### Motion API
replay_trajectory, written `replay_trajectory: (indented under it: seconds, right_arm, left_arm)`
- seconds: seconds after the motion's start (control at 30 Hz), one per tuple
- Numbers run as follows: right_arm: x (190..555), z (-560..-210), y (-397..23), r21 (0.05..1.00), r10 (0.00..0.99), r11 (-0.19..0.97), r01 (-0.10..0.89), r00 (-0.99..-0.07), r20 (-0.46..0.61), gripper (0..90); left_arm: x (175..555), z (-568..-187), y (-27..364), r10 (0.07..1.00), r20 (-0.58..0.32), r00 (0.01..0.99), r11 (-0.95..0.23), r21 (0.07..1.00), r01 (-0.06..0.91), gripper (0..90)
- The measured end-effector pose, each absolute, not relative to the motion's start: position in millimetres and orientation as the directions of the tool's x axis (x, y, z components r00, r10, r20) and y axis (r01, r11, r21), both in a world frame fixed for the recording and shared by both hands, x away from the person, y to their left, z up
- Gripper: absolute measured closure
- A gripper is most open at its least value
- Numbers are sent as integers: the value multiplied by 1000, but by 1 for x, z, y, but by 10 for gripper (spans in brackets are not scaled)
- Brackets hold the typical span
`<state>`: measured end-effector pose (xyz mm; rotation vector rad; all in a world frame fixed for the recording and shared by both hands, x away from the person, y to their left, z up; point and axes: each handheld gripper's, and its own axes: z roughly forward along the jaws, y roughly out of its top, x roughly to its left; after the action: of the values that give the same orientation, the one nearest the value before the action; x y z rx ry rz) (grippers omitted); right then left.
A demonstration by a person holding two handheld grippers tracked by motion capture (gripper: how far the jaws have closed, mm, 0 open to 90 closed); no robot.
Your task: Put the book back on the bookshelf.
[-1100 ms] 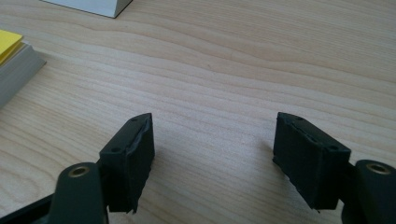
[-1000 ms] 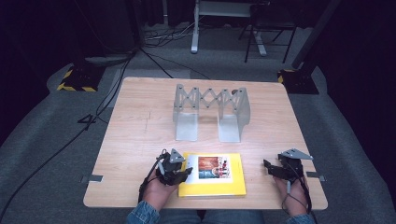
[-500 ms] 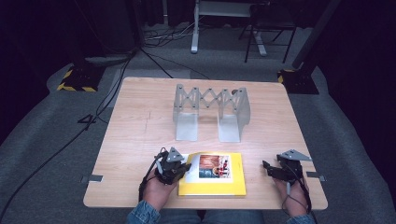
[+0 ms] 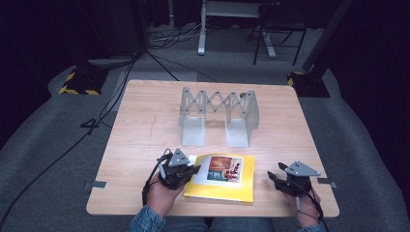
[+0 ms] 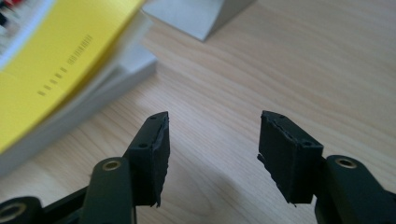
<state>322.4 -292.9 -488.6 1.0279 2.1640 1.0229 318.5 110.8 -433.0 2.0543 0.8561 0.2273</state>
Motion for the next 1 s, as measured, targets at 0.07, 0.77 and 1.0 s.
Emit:
replay_trajectory:
  seconds: [0.07, 0.77, 1.0]
  right_arm:
    - [316, -482, -289, 826, 800, 421, 374, -583, -144, 427]
    - [274, -457, -249, 870, 644, 470, 148, -731, -224, 350]
    - [265, -462, -232, 857, 574, 509, 87, -776, -262, 278]
  left_arm:
    - [318, -429, 110, 644, -157, 749, -373, 790, 486, 895]
    - [321, -387, 93, 624, -138, 769, -375, 811, 449, 895]
    - [321, -378, 87, 603, -162, 781, -371, 810, 454, 895]
